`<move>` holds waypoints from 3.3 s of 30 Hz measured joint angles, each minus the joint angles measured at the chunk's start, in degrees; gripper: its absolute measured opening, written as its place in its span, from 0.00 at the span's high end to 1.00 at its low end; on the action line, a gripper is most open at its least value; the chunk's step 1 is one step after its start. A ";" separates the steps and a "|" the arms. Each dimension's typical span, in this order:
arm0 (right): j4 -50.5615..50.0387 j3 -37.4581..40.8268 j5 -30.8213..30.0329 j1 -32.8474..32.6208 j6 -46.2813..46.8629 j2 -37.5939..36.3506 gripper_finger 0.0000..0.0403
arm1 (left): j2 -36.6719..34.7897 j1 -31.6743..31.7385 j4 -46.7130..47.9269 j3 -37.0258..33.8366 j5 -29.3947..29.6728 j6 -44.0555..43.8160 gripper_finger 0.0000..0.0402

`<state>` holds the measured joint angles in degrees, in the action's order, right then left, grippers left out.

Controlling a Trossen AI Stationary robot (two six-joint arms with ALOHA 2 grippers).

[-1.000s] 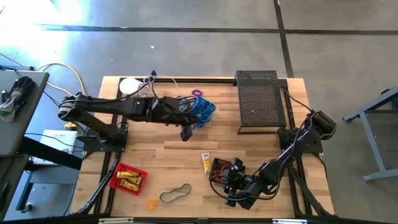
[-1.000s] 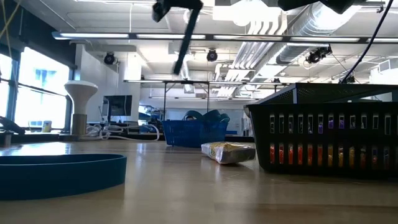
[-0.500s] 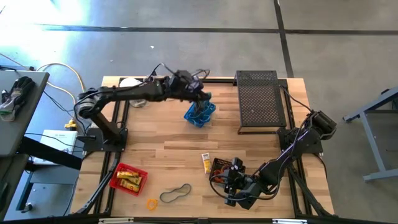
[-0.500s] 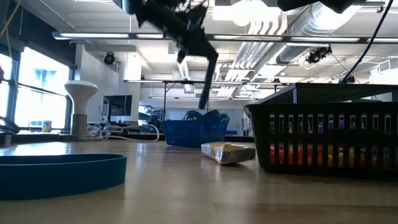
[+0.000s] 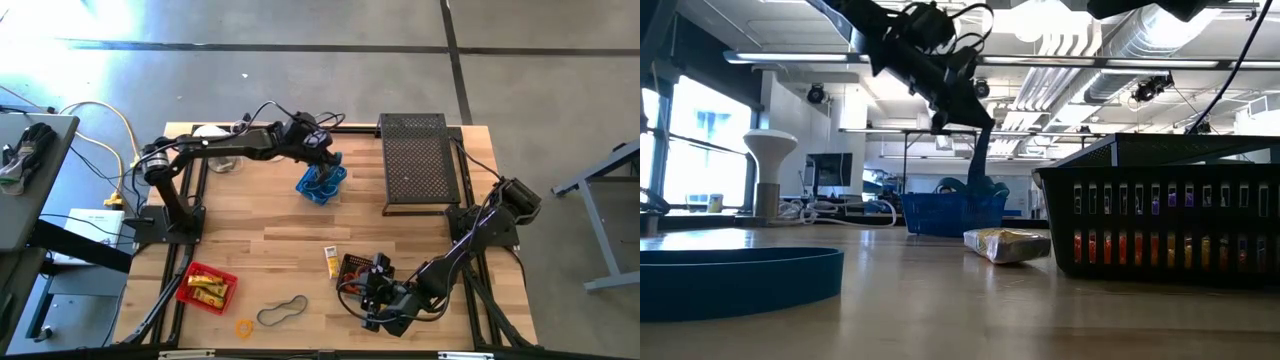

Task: Pick & Place Office Desk Supplies
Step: Put the top blue rubber band into the blue bin, then put the crayon box into the red bin

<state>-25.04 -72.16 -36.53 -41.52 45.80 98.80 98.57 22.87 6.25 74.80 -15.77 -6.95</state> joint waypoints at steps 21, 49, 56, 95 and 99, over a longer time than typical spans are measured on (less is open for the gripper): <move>0.10 0.00 0.15 0.00 0.63 0.00 0.64 | 0.30 -1.24 20.06 -0.79 3.02 -6.74 1.00; 0.42 0.00 0.02 -0.01 -0.04 0.00 0.64 | 7.22 -1.44 18.32 -0.89 5.97 -7.80 0.91; 0.40 0.00 0.04 -0.02 -0.04 0.00 0.64 | 6.79 -3.87 16.81 -0.76 9.68 -6.32 0.78; 0.39 0.00 0.48 -0.02 0.42 0.00 0.64 | -13.91 -20.85 25.33 -0.76 26.60 17.69 0.68; 0.42 0.00 0.74 -0.01 0.44 0.00 0.64 | -15.11 -25.46 32.25 -0.76 26.58 19.54 0.68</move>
<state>-24.62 -72.16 -35.79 -41.53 46.24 98.80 83.47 -2.59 38.51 74.04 10.81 12.58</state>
